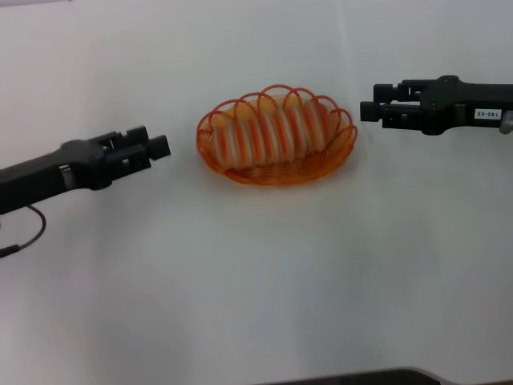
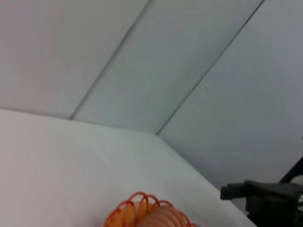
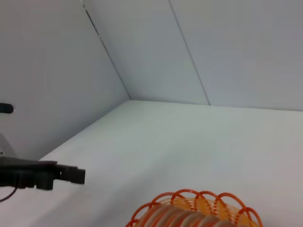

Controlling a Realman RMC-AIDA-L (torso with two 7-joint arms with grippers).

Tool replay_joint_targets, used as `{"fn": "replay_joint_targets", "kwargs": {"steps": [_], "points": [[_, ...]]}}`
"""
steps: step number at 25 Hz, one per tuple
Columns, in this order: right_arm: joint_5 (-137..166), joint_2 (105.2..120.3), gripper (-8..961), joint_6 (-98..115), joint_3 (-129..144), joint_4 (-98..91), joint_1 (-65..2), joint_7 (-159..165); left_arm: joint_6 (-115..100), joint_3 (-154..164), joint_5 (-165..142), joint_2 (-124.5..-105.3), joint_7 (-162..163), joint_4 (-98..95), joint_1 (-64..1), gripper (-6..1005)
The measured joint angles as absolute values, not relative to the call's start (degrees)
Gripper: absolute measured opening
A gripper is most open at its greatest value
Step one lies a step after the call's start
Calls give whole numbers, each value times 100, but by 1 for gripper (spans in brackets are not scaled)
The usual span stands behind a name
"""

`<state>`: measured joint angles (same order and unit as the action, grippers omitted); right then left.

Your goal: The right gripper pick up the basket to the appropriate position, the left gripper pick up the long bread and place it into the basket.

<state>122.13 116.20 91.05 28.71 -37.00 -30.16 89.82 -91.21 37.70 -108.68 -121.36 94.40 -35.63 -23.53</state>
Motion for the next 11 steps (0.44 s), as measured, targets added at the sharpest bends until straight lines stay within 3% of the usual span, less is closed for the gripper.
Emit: {"fn": "replay_joint_targets", "kwargs": {"steps": [11], "points": [[12234,11631,577,9119,2883,-3700,-3018,8945,-9152,3772,-10991,-12112,9450,-3582,-2410,642]]}}
